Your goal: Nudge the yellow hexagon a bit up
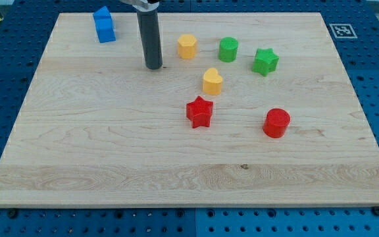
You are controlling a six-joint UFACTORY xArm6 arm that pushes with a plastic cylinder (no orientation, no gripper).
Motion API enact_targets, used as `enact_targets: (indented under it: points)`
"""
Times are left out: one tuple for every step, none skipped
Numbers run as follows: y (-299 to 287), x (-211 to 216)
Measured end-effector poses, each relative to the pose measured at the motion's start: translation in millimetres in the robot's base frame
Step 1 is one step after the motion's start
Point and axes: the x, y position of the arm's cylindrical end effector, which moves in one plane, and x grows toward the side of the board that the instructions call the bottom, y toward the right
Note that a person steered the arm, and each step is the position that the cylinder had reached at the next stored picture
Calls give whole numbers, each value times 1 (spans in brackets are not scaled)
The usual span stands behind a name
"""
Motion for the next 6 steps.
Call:
enact_targets:
  points:
    - [0,0]
    - [0,3]
    - [0,3]
    - [26,-12]
    - [55,-23]
    - [55,-17]
